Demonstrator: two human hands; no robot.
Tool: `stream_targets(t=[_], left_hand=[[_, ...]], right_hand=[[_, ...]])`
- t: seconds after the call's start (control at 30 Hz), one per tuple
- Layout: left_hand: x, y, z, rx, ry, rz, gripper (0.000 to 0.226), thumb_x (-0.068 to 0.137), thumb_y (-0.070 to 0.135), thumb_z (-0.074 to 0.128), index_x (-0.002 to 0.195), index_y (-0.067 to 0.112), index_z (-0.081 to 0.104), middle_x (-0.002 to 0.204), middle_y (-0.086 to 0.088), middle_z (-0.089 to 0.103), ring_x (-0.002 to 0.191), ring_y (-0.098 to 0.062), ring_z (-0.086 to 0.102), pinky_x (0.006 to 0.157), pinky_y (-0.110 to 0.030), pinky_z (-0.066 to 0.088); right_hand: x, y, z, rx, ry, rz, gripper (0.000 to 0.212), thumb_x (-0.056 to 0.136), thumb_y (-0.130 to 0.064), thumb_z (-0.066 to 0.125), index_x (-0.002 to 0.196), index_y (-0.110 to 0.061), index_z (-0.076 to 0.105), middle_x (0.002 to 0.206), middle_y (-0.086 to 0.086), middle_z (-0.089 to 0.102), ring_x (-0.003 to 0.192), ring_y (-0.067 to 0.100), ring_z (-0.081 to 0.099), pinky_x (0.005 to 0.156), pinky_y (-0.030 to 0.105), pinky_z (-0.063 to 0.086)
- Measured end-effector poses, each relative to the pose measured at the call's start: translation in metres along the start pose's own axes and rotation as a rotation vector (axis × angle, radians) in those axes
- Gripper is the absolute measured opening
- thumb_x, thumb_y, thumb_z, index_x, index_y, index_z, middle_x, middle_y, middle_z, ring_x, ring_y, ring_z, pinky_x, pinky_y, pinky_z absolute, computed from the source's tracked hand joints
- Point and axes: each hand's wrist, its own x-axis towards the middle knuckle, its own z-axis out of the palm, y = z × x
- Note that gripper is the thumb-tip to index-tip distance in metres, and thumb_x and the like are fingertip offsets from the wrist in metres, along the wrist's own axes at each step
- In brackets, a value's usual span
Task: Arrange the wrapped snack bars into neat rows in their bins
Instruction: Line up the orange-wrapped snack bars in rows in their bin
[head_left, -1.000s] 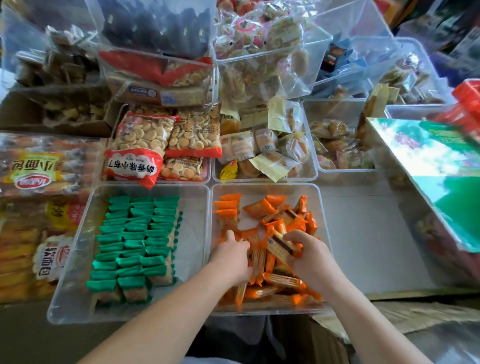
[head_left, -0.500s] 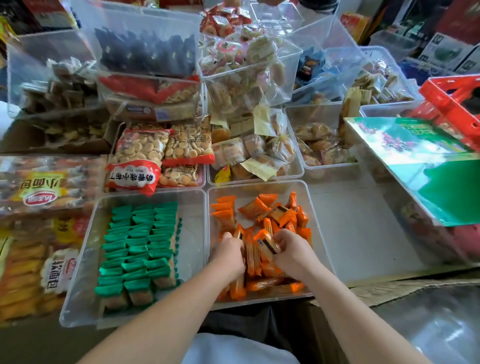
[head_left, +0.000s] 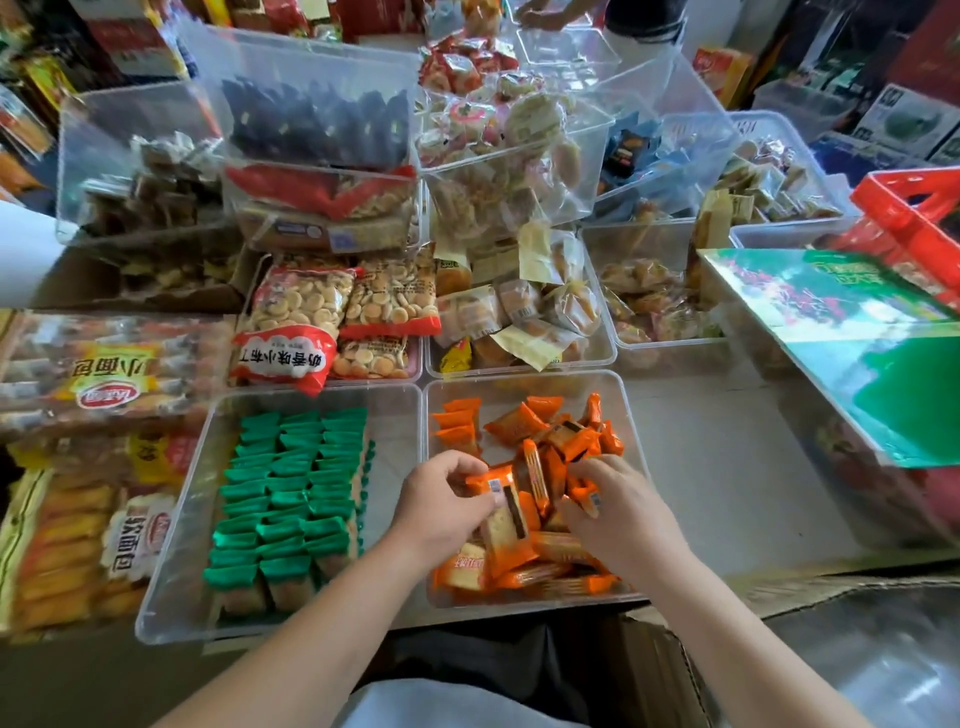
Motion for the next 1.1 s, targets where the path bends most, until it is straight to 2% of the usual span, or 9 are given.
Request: stream_targets(t=[0.1,0.2,0.27,0.4,0.57,0.7,0.87,1.0,1.1], left_hand=[[-0.009,0.006,0.001,-0.198,0.002,-0.022,0.026,0.078,0.027,0.092,0.096,0.027,0.074,0.092,0.003,0.077,0.088,-0.012,0.074,0.077,-0.029,0.064],[-0.013,0.006,-0.002,-0.265,-0.014,-0.021,0.023,0.082,0.028,0.09,0.1,0.028,0.075,0.094,0.007,0.078,0.092,-0.007,0.074,0.08,-0.026,0.063],[-0.01,-0.003,-0.01,-0.112,0.033,0.015,0.019,0.088,0.022,0.082,0.101,0.031,0.073,0.097,0.013,0.074,0.095,-0.003,0.07,0.084,-0.02,0.059],[-0.007,-0.032,-0.022,0.274,0.133,0.046,0.023,0.087,0.017,0.078,0.104,0.03,0.07,0.1,0.015,0.06,0.092,-0.011,0.063,0.08,-0.022,0.05],[-0.016,-0.047,-0.012,0.623,-0.048,-0.039,0.039,0.086,0.051,0.078,0.116,0.03,0.065,0.113,0.007,0.044,0.097,-0.014,0.057,0.079,-0.03,0.05],[-0.021,-0.046,-0.007,0.898,-0.081,0.056,0.034,0.091,0.052,0.072,0.112,0.026,0.066,0.114,0.003,0.035,0.113,-0.02,0.045,0.086,-0.036,0.048],[-0.024,-0.047,-0.017,0.567,-0.057,0.102,0.027,0.085,0.055,0.069,0.098,0.032,0.067,0.107,0.016,0.05,0.105,-0.01,0.049,0.087,-0.033,0.049],[-0.026,-0.045,-0.03,0.265,0.121,0.029,0.012,0.083,0.038,0.071,0.094,0.035,0.066,0.085,0.018,0.07,0.082,-0.003,0.065,0.076,-0.032,0.056],[-0.028,-0.047,-0.039,0.225,0.212,0.033,0.015,0.084,0.039,0.073,0.099,0.037,0.07,0.086,0.021,0.07,0.083,0.0,0.065,0.076,-0.023,0.054]], right_hand=[[0.003,-0.034,0.002,0.575,-0.23,0.124,0.043,0.089,-0.057,0.072,0.127,-0.04,0.06,0.113,-0.02,0.071,0.102,0.002,0.069,0.082,0.023,0.059],[0.008,-0.043,0.007,0.788,-0.276,0.193,0.027,0.09,-0.045,0.077,0.114,-0.037,0.07,0.096,-0.014,0.079,0.093,0.005,0.074,0.078,0.023,0.062],[0.011,-0.038,0.009,0.724,-0.212,0.211,0.024,0.091,-0.041,0.077,0.112,-0.033,0.072,0.093,-0.011,0.078,0.088,0.008,0.074,0.075,0.027,0.063],[0.024,-0.015,0.008,0.26,-0.05,0.2,0.028,0.095,-0.041,0.07,0.119,-0.03,0.063,0.095,-0.014,0.067,0.083,0.009,0.065,0.065,0.026,0.054],[0.033,-0.007,0.014,-0.34,0.001,0.107,0.035,0.096,-0.045,0.058,0.127,-0.028,0.058,0.119,-0.001,0.063,0.112,0.026,0.058,0.086,0.039,0.053],[0.036,-0.025,0.027,-0.384,0.04,-0.111,0.04,0.097,-0.043,0.059,0.134,-0.027,0.058,0.129,-0.003,0.058,0.12,0.024,0.052,0.091,0.035,0.05],[0.066,-0.053,0.051,-0.055,-0.248,-0.333,0.03,0.1,-0.034,0.06,0.128,-0.025,0.067,0.126,-0.009,0.064,0.119,0.016,0.056,0.092,0.03,0.052],[0.109,-0.067,0.079,-0.094,-0.408,-0.377,0.024,0.099,-0.022,0.056,0.116,-0.02,0.072,0.115,-0.001,0.071,0.111,0.023,0.064,0.093,0.038,0.054],[0.13,-0.076,0.102,-0.144,-0.543,-0.332,0.028,0.101,-0.022,0.051,0.121,-0.02,0.07,0.115,0.003,0.072,0.107,0.026,0.067,0.091,0.034,0.053]])
